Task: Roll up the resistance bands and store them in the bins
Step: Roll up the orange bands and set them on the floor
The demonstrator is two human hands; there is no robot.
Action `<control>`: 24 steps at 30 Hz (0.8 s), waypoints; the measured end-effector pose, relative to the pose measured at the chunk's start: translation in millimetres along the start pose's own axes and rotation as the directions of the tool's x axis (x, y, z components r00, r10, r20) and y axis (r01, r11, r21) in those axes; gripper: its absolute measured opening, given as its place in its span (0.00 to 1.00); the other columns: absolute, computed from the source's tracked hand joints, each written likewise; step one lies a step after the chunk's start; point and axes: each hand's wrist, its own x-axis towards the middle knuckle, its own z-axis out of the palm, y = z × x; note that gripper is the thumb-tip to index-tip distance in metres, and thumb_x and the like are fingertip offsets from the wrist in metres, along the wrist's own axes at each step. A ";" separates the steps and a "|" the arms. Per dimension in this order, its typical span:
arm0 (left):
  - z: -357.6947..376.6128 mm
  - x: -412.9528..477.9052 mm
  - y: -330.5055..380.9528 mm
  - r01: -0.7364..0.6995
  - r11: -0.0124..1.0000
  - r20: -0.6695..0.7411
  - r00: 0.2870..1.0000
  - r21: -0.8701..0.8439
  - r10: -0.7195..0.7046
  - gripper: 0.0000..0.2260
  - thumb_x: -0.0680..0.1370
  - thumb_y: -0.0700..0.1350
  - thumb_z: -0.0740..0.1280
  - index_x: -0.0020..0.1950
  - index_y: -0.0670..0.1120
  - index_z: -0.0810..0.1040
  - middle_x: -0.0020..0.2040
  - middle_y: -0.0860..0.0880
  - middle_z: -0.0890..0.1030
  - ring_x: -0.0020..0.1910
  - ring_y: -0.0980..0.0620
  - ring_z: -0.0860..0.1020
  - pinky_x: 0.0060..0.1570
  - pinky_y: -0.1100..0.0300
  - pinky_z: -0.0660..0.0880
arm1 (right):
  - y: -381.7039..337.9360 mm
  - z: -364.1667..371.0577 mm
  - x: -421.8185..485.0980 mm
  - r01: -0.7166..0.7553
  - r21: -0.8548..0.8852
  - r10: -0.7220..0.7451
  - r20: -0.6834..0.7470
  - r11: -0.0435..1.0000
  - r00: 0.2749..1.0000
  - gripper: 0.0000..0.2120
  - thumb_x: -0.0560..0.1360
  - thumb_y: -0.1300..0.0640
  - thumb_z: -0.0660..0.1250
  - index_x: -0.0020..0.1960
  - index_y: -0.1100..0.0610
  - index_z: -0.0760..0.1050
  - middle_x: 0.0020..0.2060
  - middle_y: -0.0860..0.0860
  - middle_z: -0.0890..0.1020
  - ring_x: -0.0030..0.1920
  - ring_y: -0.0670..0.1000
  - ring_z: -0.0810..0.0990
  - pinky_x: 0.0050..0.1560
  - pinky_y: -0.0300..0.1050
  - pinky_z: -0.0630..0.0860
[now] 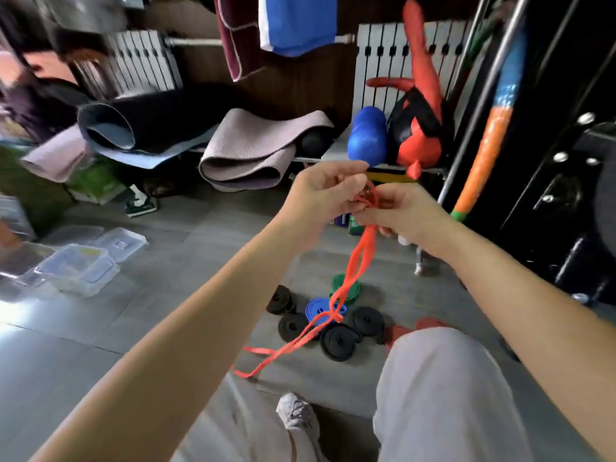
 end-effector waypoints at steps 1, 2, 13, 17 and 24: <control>3.6 -1.0 4.5 -0.007 0.999 -0.019 1.000 0.053 0.008 0.07 0.78 0.35 0.63 0.53 0.42 0.77 0.45 0.41 0.78 0.43 0.48 0.78 0.48 0.56 0.78 | -6.3 -7.3 -6.0 0.014 0.001 -0.014 -0.035 1.000 0.999 0.03 0.70 0.66 0.71 0.43 0.61 0.78 0.24 0.45 0.76 0.21 0.39 0.69 0.24 0.31 0.65; 5.9 -1.8 7.3 -0.012 0.989 -0.035 0.999 0.150 0.018 0.07 0.78 0.36 0.64 0.53 0.42 0.78 0.45 0.41 0.79 0.43 0.48 0.77 0.48 0.56 0.77 | -10.3 -14.2 -11.9 0.028 0.007 -0.028 -0.063 1.000 0.998 0.05 0.70 0.65 0.72 0.45 0.61 0.79 0.24 0.44 0.77 0.22 0.39 0.70 0.25 0.30 0.65; 6.4 -15.6 -9.8 0.016 0.932 0.057 0.998 0.361 -0.039 0.09 0.74 0.34 0.68 0.45 0.48 0.81 0.37 0.50 0.81 0.30 0.62 0.78 0.33 0.69 0.75 | 29.5 -6.4 -46.9 -0.140 -0.061 0.142 0.029 0.988 0.989 0.07 0.72 0.66 0.70 0.49 0.58 0.80 0.30 0.46 0.81 0.26 0.39 0.76 0.29 0.32 0.73; 1.6 -6.4 -28.2 0.030 0.928 0.005 0.999 0.372 -0.035 0.10 0.74 0.34 0.69 0.43 0.50 0.81 0.35 0.52 0.81 0.31 0.62 0.79 0.34 0.68 0.77 | 50.6 -2.2 -42.6 -0.075 -0.215 0.065 -0.052 0.974 0.997 0.09 0.74 0.55 0.70 0.46 0.40 0.78 0.27 0.36 0.77 0.29 0.36 0.74 0.33 0.28 0.68; 10.3 4.6 -72.2 0.148 0.983 -0.026 0.989 0.109 -0.146 0.09 0.74 0.33 0.68 0.45 0.46 0.82 0.40 0.46 0.84 0.41 0.51 0.82 0.45 0.63 0.79 | 87.9 9.2 -34.1 -0.079 -0.036 0.075 -0.120 0.996 0.990 0.10 0.69 0.54 0.74 0.37 0.38 0.81 0.34 0.34 0.81 0.35 0.35 0.78 0.40 0.28 0.71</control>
